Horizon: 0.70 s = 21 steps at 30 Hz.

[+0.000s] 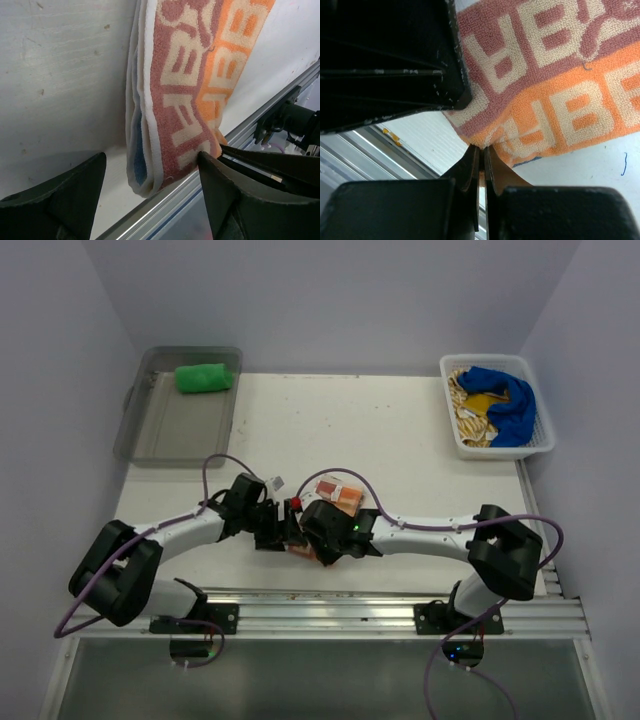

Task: Roll the towels
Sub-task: Roll the towel

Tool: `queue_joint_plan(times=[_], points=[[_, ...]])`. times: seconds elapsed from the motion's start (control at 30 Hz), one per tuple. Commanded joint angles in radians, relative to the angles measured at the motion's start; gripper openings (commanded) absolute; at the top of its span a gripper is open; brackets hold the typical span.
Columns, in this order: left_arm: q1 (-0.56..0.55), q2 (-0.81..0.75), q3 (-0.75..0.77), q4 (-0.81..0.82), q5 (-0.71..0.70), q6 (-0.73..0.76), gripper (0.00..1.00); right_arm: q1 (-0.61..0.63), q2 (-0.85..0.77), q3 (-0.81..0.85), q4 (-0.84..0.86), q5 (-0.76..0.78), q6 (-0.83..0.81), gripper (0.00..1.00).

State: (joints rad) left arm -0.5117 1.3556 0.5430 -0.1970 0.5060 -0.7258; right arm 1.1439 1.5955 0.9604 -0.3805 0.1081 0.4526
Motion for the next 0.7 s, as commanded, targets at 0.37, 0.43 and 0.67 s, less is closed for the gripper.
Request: queue_joint_plan(times=[0.37, 0.43, 0.67], points=[[-0.001, 0.056, 0.057, 0.015, -0.023, -0.044, 0.06, -0.001, -0.032, 0.011, -0.023, 0.036, -0.066, 0.44], [-0.001, 0.062, 0.066, -0.007, -0.024, -0.050, 0.00, 0.008, -0.042, 0.017, -0.034, 0.064, -0.089, 0.53], [-0.001, 0.073, 0.084, -0.032, 0.005, -0.080, 0.00, 0.154, -0.011, 0.061, -0.049, 0.295, -0.167, 0.61]])
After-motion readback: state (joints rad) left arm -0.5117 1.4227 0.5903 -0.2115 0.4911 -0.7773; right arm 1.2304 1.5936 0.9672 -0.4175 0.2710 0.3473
